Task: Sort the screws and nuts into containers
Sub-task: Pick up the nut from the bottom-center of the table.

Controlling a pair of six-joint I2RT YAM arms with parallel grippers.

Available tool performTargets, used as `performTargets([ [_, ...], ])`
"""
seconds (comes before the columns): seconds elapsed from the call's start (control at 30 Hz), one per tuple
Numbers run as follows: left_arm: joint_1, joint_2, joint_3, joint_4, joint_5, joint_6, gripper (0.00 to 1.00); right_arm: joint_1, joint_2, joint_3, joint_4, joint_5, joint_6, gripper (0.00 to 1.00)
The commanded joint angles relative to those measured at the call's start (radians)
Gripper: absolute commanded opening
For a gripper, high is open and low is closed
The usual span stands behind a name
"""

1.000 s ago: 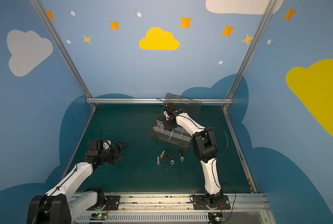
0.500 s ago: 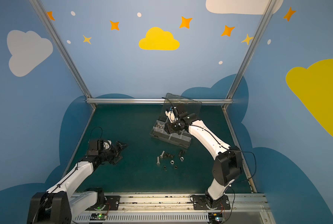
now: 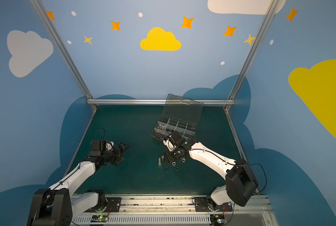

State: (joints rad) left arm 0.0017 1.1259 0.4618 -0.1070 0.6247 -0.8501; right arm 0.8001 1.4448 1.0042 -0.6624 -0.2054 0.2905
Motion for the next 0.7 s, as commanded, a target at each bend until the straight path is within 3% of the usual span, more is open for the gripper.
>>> performTargets([
  [0.0, -0.004, 0.004, 0.024, 0.009, 0.013, 0.002, 1.0, 0.037, -0.011, -0.053, 0.044, -0.006, 0.08, 0.62],
  [0.3, -0.006, -0.005, 0.014, -0.002, 0.011, 0.005, 1.0, 0.139, 0.079, -0.054, 0.06, 0.11, 0.138, 0.62],
  [0.67, -0.009, 0.007, 0.012, 0.004, 0.01, 0.003, 1.0, 0.185, 0.2, 0.006, 0.049, 0.189, 0.182, 0.61],
])
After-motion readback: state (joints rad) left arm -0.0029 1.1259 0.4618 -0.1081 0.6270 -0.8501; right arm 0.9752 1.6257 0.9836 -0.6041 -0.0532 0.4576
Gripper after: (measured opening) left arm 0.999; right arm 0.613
